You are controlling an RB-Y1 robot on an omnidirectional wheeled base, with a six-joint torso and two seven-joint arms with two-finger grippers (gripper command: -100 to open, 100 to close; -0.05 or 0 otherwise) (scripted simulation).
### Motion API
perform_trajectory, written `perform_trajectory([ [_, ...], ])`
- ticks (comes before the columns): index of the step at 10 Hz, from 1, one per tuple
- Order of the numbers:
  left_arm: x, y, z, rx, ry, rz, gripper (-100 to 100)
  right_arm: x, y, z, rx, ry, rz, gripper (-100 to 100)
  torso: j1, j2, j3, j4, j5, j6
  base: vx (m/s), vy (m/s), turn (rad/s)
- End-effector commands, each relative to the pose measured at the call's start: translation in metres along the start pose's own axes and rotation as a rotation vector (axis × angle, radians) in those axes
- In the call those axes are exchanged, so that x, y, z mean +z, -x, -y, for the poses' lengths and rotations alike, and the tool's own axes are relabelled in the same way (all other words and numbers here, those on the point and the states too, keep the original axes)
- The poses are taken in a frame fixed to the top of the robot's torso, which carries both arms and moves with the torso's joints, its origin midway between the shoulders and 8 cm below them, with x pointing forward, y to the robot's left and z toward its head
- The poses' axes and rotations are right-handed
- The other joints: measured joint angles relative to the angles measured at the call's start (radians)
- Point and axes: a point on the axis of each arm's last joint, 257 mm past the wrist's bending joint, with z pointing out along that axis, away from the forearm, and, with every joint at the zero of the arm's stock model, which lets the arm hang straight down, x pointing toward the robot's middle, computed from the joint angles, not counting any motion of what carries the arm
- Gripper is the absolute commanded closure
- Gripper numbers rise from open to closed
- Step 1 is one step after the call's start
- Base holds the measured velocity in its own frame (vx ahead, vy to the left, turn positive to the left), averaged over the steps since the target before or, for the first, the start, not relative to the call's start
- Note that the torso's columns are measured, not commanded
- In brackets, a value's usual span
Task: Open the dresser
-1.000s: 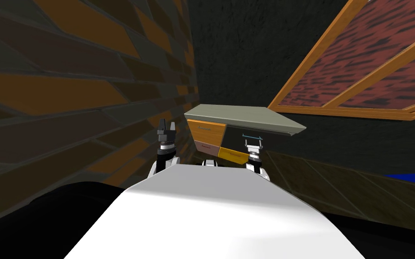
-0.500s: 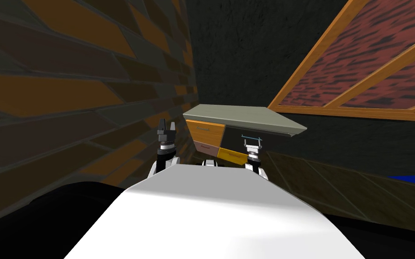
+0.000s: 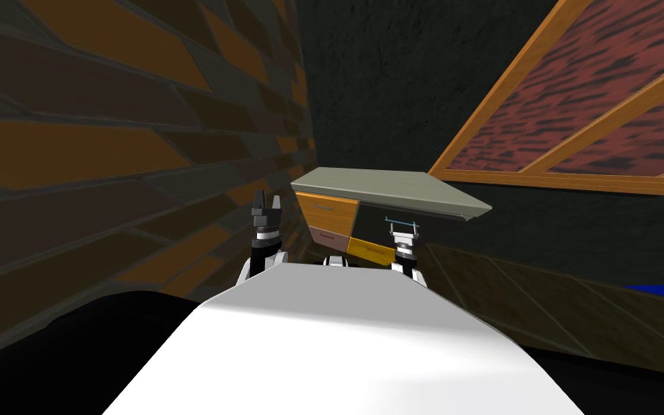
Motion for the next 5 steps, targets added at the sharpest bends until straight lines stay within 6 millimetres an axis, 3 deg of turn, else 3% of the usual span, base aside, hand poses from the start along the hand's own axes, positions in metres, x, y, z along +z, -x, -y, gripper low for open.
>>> perform_trajectory([
  [1,0.0,0.0,0.0,0.0,0.0,0.0,0,-0.0003,0.0067,0.0014,-0.009,-0.003,-0.005,-100,0.0,0.0,0.0,0.0,0.0,0.0,0.021,-0.03,0.005],
  [2,0.0,0.0,0.0,0.0,0.0,0.0,0,-0.0017,0.005,0.0001,-0.007,-0.001,-0.008,-100,0.001,0.0,0.0,0.0,0.0,0.0,0.007,-0.011,0.0],
  [3,0.0,0.0,0.0,0.0,0.0,0.0,0,0.0004,0.0028,0.0004,-0.003,-0.001,-0.001,100,0.001,0.001,0.001,0.0,0.0,0.0,-0.012,0.016,-0.026],
  [5,0.0,0.0,0.0,0.0,0.0,0.0,0,0.0011,-0.0012,-0.0001,0.002,0.0,0.002,100,0.002,-0.003,-0.001,-0.004,-0.004,-0.005,-0.031,0.025,-0.027],
])
